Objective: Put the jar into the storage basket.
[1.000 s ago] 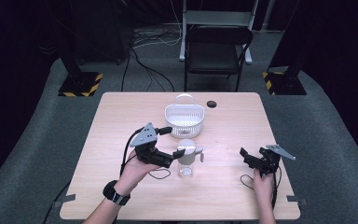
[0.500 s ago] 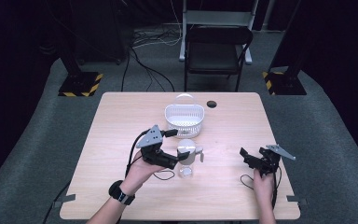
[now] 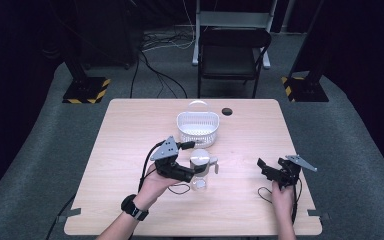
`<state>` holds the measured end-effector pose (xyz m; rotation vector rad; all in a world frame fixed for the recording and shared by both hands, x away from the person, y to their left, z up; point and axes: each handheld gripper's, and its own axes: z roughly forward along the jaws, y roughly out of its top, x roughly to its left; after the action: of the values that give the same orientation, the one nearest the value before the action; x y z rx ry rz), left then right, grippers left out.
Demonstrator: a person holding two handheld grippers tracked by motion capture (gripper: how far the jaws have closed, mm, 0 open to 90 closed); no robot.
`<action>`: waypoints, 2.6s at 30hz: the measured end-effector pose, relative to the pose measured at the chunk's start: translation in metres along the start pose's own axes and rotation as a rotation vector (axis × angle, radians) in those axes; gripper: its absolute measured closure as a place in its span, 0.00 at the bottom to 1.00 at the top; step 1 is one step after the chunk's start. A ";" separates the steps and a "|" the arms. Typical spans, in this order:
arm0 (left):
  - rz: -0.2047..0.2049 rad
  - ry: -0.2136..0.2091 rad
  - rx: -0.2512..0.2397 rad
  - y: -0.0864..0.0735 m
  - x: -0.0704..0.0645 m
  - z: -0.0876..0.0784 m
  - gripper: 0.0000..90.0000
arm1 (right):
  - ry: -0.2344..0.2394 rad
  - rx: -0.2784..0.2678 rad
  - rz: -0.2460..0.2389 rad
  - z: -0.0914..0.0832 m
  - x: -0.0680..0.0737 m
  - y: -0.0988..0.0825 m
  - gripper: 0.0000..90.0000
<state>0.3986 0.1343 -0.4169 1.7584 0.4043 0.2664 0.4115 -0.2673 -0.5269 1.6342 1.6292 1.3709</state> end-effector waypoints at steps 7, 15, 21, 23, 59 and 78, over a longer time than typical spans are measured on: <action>0.005 -0.001 0.008 -0.001 -0.001 0.002 0.16 | 0.000 0.000 0.001 0.000 0.000 0.000 0.01; 0.011 0.000 0.008 -0.004 0.001 0.003 0.23 | 0.000 0.000 0.001 0.000 0.000 0.000 0.01; 0.023 -0.005 0.001 -0.004 0.001 0.003 0.27 | 0.001 0.000 0.001 0.000 0.000 0.000 0.01; 0.027 -0.005 0.001 -0.004 0.001 0.003 0.28 | 0.001 0.001 0.001 0.000 0.000 0.000 0.01; 0.035 -0.015 -0.017 -0.004 -0.001 0.002 0.38 | 0.005 0.000 0.002 0.000 -0.001 0.000 0.01; 0.039 0.050 -0.022 0.020 0.000 -0.015 0.38 | 0.003 0.000 0.004 0.000 -0.001 0.000 0.01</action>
<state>0.3954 0.1437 -0.3942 1.7422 0.4024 0.3418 0.4116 -0.2679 -0.5270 1.6376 1.6280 1.3756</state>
